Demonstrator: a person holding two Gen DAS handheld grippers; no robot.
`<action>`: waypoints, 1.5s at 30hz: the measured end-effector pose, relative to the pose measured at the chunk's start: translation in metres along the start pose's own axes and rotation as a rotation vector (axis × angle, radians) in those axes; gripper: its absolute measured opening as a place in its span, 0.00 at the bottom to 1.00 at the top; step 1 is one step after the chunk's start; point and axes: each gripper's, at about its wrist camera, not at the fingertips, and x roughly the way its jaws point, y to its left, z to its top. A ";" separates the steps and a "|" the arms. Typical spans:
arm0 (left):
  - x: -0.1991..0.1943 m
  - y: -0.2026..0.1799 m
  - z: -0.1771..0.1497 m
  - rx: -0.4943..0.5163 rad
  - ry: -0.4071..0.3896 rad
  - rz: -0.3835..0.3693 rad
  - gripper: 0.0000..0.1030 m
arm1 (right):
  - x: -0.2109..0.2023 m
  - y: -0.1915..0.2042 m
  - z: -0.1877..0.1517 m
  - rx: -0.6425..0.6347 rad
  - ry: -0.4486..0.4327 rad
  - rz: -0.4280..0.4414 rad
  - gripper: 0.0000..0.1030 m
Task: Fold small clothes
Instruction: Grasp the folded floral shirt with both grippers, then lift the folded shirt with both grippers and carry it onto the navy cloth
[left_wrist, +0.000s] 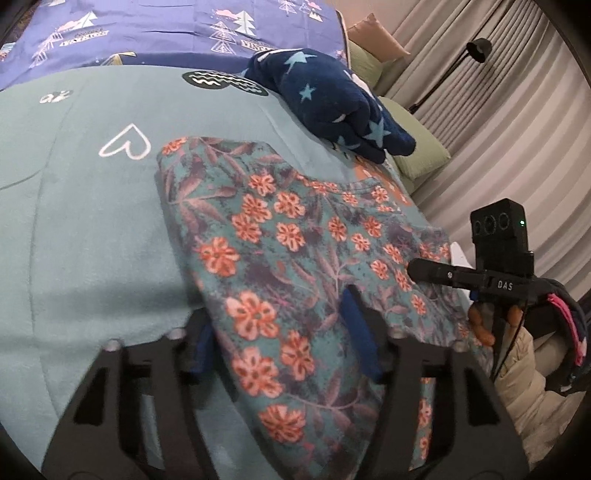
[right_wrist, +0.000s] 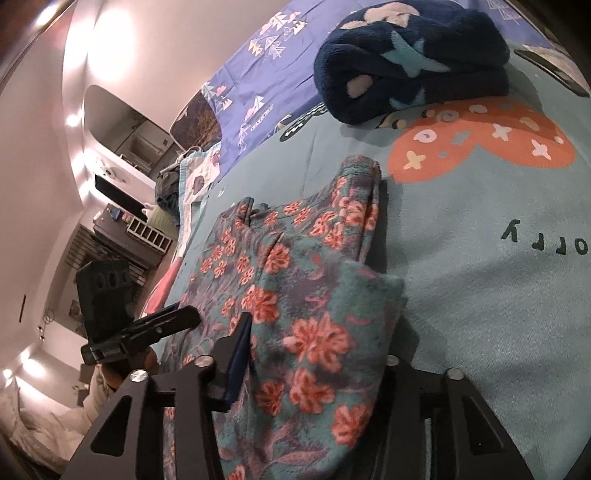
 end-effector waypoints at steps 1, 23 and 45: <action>0.000 0.000 0.001 -0.002 -0.003 0.007 0.36 | 0.001 -0.001 0.000 0.004 0.000 0.005 0.36; -0.107 -0.102 0.006 0.247 -0.276 0.074 0.14 | -0.099 0.096 -0.033 -0.206 -0.277 -0.110 0.18; -0.164 -0.258 0.223 0.627 -0.590 0.200 0.14 | -0.281 0.204 0.125 -0.332 -0.676 -0.287 0.18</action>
